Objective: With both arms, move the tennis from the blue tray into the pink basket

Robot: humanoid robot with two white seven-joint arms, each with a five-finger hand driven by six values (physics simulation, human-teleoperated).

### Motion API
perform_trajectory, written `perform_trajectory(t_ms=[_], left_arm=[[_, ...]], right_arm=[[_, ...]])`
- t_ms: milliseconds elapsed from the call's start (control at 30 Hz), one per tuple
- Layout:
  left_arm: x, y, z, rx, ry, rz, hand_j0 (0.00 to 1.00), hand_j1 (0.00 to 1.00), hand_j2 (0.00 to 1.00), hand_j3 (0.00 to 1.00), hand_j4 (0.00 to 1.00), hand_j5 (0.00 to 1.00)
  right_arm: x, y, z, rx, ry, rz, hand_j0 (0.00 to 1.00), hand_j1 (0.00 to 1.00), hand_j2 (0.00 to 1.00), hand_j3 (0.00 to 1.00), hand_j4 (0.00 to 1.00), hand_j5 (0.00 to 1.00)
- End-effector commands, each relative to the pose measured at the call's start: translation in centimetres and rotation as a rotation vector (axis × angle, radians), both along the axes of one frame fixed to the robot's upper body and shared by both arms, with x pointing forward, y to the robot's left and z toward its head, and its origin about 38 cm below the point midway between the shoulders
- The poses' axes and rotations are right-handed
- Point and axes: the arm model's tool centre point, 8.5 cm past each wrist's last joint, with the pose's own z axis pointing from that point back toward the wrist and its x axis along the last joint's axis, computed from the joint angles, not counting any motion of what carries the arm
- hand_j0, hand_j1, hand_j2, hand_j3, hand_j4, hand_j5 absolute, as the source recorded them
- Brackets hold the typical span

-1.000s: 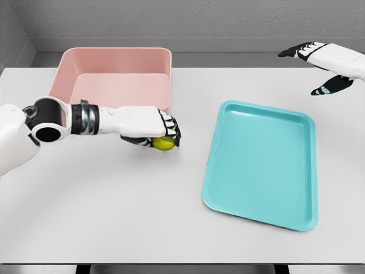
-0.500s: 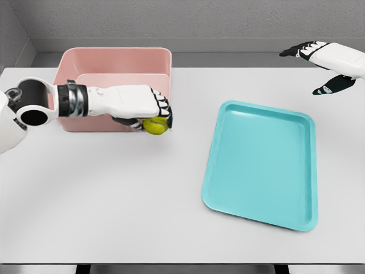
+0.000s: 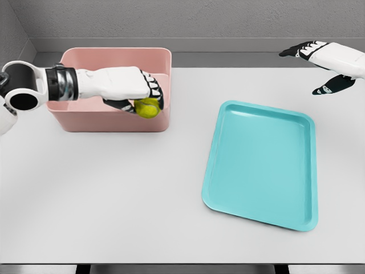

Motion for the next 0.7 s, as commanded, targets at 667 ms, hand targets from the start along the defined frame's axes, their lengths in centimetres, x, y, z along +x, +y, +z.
perform_trajectory(t_ms=[667], left_arm=[[5.2, 3.9, -1.4, -0.017, 0.06, 0.217, 0.58, 0.58, 0.58, 0.58, 0.58, 0.58]], right_arm=[[-0.1, -0.3, 0.2, 0.002, -0.002, -0.006, 1.0, 1.0, 1.0, 1.0, 1.0, 1.0]])
